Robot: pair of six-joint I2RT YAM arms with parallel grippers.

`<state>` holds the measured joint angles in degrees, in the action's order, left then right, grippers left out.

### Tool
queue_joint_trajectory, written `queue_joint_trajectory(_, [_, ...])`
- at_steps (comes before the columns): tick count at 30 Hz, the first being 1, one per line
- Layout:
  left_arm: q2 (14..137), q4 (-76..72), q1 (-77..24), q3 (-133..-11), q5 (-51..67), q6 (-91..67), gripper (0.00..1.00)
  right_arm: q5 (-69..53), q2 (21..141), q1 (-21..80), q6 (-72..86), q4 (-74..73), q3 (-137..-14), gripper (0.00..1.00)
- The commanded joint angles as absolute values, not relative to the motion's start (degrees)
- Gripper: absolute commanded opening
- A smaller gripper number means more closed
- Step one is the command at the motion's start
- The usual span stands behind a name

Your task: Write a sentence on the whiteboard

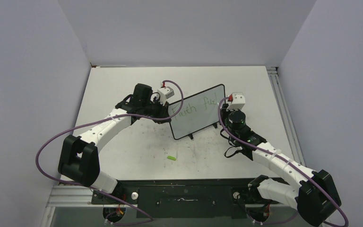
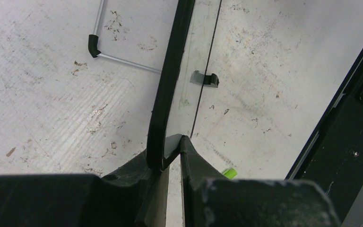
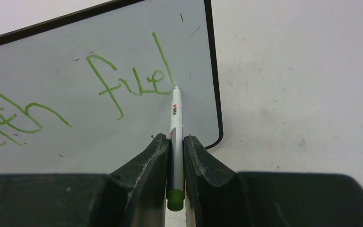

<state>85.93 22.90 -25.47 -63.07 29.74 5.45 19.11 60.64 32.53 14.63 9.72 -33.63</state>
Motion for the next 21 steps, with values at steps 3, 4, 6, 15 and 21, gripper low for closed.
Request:
queue_joint_trajectory(3, [84.44,23.95,-25.49,-64.44,25.53,9.40,0.00,20.42,60.36,31.68,15.21,11.27,-33.30,0.05])
queue_joint_trajectory(4, [84.43,23.93,-25.49,-64.35,25.52,9.38,0.00,20.46,60.47,31.69,15.12,11.37,-33.31,0.05])
queue_joint_trajectory(6, [84.42,23.97,-25.49,-64.34,25.53,9.38,0.00,20.47,60.62,31.58,15.04,11.66,-33.47,0.05])
queue_joint_trajectory(15, [84.31,23.91,-25.49,-64.34,25.49,9.39,0.00,20.16,61.10,31.28,14.55,12.66,-34.32,0.05])
queue_joint_trajectory(21, [84.34,23.97,-25.49,-64.35,25.49,9.40,0.00,20.17,59.88,31.26,13.74,12.90,-34.56,0.05])
